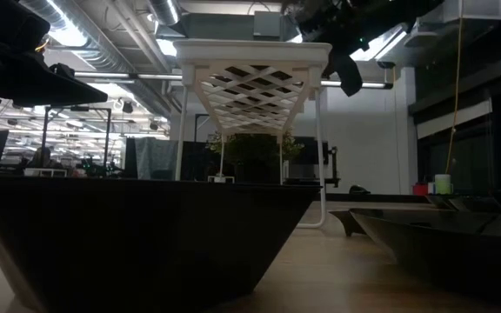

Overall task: Pick & Place Mini shaped plates
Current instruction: Stack the distorted square plate on top of the distorted square plate on the shelf

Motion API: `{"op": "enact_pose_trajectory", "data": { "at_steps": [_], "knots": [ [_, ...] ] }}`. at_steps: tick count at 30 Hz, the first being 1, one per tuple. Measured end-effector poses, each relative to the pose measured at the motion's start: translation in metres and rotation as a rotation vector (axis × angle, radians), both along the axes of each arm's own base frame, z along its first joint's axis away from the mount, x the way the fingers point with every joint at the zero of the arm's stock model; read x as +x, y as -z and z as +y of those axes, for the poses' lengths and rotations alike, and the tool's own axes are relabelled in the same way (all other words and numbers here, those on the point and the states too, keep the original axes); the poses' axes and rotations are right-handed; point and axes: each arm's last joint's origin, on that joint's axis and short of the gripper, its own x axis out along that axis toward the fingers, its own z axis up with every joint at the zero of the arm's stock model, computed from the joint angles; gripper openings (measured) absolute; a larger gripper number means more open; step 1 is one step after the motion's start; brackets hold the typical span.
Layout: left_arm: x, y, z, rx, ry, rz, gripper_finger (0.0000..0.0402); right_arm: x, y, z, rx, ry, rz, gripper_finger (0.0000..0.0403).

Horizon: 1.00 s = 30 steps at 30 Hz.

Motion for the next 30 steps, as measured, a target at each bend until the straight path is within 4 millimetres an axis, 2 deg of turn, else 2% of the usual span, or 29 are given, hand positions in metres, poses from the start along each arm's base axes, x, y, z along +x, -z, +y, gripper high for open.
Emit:
{"op": "enact_pose_trajectory", "data": {
  "at_steps": [8, 17, 24, 30],
  "knots": [
    [0.0, 0.0, 0.0, 0.0, 0.0, 0.0, 0.0143, -0.001, 0.0, -0.005, 0.018, -0.017, -0.004, 0.0006],
    [0.0, 0.0, 0.0, 0.0, 0.0, 0.0, 0.0143, 0.001, 0.003, -0.013, 0.029, -0.016, -0.009, 0.0035],
    [0.0, 0.0, 0.0, 0.0, 0.0, 0.0, 0.0143, 0.012, 0.009, -0.018, 0.021, -0.012, -0.051, 0.0022],
    [0.0, 0.0, 0.0, 0.0, 0.0, 0.0, 0.0143, 0.012, 0.008, -0.019, 0.019, -0.012, -0.06, 0.0014]
  ]
}}
